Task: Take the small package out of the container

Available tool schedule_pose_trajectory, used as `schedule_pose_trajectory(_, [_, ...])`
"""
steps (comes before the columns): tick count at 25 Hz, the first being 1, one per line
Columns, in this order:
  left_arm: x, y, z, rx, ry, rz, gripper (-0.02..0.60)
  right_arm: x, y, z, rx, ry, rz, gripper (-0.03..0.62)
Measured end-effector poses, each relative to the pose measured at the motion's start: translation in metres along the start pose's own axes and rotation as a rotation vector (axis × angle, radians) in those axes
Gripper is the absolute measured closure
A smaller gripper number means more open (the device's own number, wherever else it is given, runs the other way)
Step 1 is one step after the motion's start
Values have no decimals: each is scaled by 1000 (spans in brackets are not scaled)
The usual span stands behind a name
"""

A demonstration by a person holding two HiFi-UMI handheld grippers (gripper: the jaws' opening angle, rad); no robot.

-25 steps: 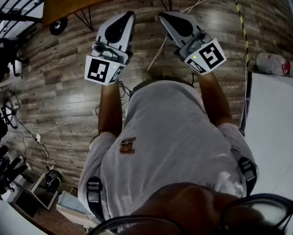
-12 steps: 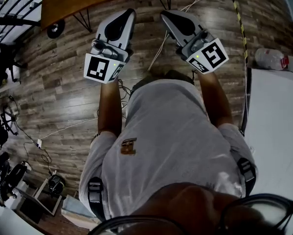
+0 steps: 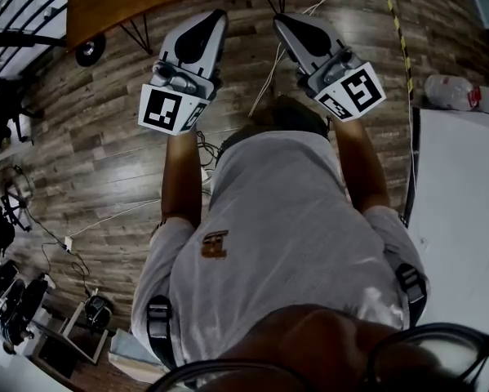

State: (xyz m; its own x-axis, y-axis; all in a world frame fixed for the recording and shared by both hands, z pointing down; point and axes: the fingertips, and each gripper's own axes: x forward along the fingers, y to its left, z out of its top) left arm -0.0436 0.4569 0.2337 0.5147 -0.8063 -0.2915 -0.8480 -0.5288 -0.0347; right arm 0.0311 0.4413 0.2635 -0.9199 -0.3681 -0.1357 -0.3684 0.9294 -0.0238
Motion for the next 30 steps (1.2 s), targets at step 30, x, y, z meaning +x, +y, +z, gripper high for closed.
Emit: schedule_pose_trajectory(30, [250,162,-102,47,68,96,563,121,-292,-20,6,4,146,563])
